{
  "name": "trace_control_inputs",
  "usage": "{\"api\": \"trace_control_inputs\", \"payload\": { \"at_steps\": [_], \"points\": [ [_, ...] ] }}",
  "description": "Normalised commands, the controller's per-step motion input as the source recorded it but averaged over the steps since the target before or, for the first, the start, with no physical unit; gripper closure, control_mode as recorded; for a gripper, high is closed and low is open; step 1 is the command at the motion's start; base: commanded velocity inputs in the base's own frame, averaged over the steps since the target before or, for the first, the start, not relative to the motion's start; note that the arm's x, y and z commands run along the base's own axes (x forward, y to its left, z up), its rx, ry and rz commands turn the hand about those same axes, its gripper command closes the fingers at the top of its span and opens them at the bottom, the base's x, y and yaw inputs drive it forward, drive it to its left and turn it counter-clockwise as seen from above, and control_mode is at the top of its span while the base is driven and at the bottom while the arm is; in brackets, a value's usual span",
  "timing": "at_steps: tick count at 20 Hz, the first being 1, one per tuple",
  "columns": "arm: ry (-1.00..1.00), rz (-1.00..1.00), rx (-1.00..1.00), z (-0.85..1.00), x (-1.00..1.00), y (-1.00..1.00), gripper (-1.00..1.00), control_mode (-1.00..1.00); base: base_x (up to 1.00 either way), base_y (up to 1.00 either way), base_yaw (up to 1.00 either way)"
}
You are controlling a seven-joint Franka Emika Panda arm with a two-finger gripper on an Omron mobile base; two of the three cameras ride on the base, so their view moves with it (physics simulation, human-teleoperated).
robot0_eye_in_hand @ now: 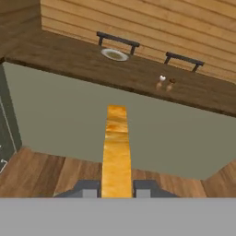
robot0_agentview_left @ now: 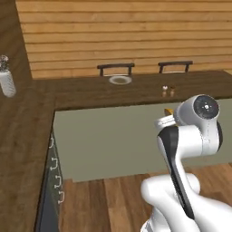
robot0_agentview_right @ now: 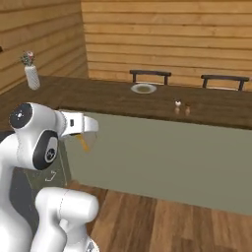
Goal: Start the toaster. Once the lever pops up, take the bread to the plate on the dining counter.
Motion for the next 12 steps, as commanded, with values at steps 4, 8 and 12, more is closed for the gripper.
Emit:
{"api": "trace_control_inputs", "payload": {
  "at_steps": [4,8,12],
  "points": [
    [0.00,0.00,0.00,0.00,0.00,0.00,1.00,1.00,0.89,0.00,-0.12],
    [0.00,0.00,0.00,0.00,0.00,0.00,1.00,1.00,0.91,0.00,-0.01],
    [0.00,0.00,0.00,0.00,0.00,0.00,1.00,1.00,0.79,0.00,0.00]
  ]
}}
